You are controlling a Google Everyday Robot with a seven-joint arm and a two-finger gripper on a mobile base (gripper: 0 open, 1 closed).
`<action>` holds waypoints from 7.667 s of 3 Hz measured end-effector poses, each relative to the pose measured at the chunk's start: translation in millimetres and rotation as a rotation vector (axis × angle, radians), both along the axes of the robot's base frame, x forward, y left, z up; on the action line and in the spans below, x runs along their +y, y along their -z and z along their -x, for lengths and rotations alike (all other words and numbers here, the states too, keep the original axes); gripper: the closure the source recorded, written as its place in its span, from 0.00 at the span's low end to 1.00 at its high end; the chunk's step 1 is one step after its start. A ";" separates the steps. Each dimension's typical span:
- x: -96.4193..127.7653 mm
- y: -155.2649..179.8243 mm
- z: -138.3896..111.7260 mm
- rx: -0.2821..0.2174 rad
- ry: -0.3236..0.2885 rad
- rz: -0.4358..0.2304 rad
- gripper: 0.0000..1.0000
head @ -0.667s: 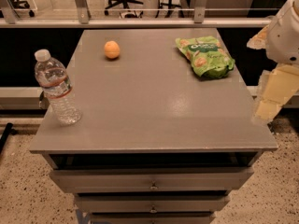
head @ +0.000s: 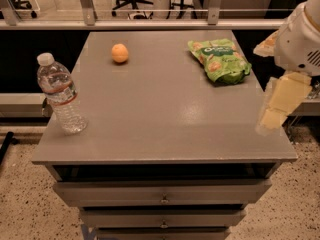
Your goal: Knock water bottle over
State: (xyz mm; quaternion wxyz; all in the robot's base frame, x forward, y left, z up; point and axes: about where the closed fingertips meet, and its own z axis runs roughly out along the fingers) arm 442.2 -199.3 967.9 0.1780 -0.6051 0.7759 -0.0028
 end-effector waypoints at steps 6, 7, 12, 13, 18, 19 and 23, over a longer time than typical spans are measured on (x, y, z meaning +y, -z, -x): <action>221.1 22.5 -10.1 0.007 -0.264 -0.583 0.00; 250.0 32.3 -14.6 -0.005 -0.310 -0.654 0.00; 365.9 62.0 -45.7 -0.027 -0.380 -0.922 0.00; 393.6 69.7 -57.0 -0.029 -0.376 -0.962 0.02; 336.1 26.0 -107.6 -0.124 -0.269 -0.940 1.00; 289.6 12.8 -94.9 -0.107 -0.269 -0.836 1.00; 214.8 57.9 -84.8 0.029 -0.304 -0.262 1.00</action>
Offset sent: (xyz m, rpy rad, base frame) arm 0.0154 0.1871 -0.0196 0.5245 0.0100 0.2390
